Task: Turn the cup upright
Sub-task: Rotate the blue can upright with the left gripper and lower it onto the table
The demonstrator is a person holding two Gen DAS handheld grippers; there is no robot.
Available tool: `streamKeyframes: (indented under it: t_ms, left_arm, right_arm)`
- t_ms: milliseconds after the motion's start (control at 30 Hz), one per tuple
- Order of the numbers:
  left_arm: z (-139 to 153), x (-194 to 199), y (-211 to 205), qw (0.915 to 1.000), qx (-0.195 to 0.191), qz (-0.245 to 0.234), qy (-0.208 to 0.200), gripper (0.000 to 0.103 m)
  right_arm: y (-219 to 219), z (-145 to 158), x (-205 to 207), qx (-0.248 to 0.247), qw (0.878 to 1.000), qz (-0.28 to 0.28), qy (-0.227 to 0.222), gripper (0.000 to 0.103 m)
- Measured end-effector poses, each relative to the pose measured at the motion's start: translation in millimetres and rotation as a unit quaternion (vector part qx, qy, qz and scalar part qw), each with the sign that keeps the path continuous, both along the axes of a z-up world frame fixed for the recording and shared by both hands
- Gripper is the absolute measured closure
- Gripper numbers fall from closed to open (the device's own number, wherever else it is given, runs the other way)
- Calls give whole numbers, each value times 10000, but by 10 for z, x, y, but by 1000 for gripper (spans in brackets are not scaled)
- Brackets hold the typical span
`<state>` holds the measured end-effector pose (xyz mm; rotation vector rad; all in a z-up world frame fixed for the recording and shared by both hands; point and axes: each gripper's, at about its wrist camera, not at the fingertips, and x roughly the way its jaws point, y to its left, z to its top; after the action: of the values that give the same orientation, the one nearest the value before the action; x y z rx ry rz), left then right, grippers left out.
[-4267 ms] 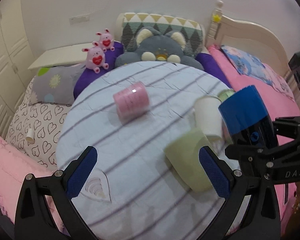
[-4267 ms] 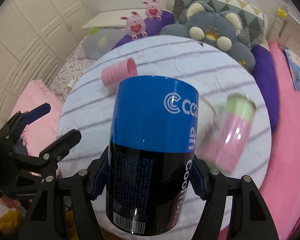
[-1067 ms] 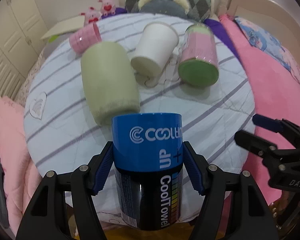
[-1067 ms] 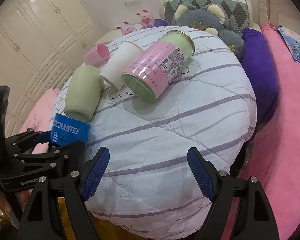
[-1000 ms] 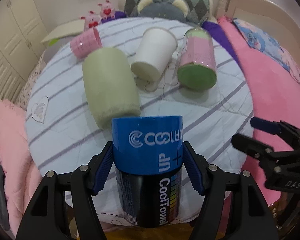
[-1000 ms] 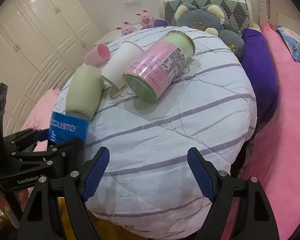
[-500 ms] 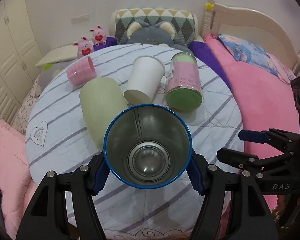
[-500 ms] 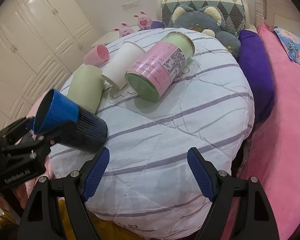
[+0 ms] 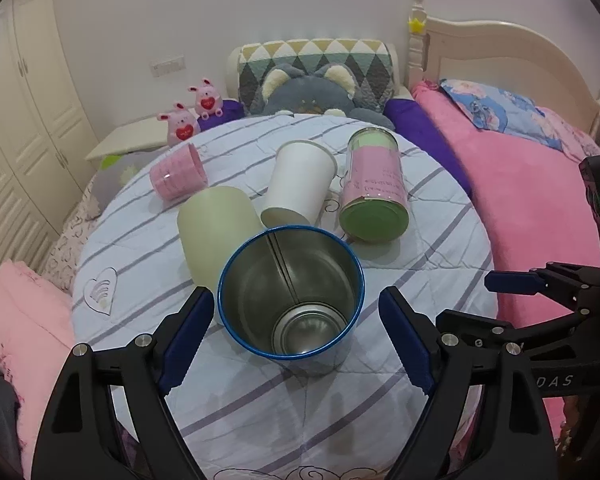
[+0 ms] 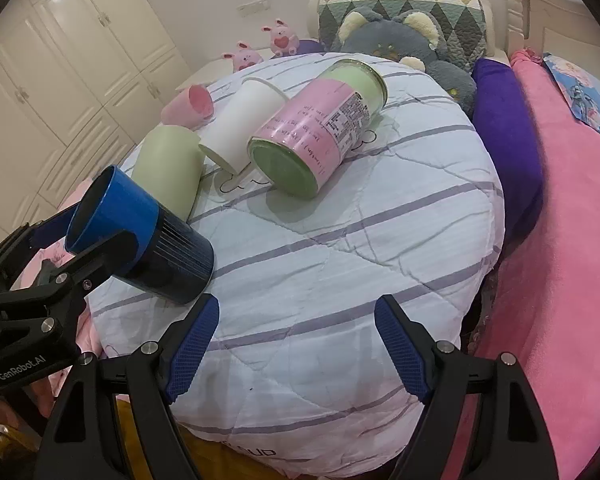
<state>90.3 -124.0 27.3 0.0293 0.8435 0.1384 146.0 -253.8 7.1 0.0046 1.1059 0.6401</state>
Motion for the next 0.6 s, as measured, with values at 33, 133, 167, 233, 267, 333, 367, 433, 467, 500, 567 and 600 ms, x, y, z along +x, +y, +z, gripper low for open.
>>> streamKeyframes:
  t_ms: [33,133,167,233,267,333,367,433,467,500,567,600]
  left_arm:
    - [2,-3,3,10000,-8,-3,1,17]
    - [3,-6,-9,10000,-12,-40,29,17]
    - [4,-11,-13,10000,0,-42,33,17]
    - [0,-14,-21,10000,7,-48,54,17]
    - [1,-21,-22,10000,1,-58,63,17]
    - [6,-37,-19,10000,-5,-69,58,17]
    - [9,-46,-22,10000,-3,-84,52,17]
    - [32,-77,-22,9999,-8,-138,8,17]
    - [46,-92,-18,9999,-5,-157,-19,17]
    - [66,-121,-14,9998,10,-179,-63,17]
    - [92,-158,2,9998,16,-179,-98,16]
    - [105,-194,19,9998,1,-173,-90,13]
  right_arm:
    - [-8,3,-5,-10,10000,-17,-7,22]
    - [-21,13,-19,-26,10000,-45,-16,22]
    - [-32,21,-31,-29,10000,-51,-22,22]
    - [-43,34,-59,-50,9999,-76,-45,22]
    - [-51,43,-70,-58,9999,-86,-55,22]
    - [-71,62,-110,-79,9998,-139,-80,22]
    - [-76,71,-126,-84,9998,-160,-87,22]
    - [-108,104,-177,-67,9996,-242,-106,22]
    - [-121,123,-201,-65,9995,-280,-125,22]
    - [-136,143,-229,-70,9993,-323,-152,22]
    - [-146,177,-296,-92,9988,-432,-212,22]
    - [-148,193,-331,-98,9985,-475,-240,22]
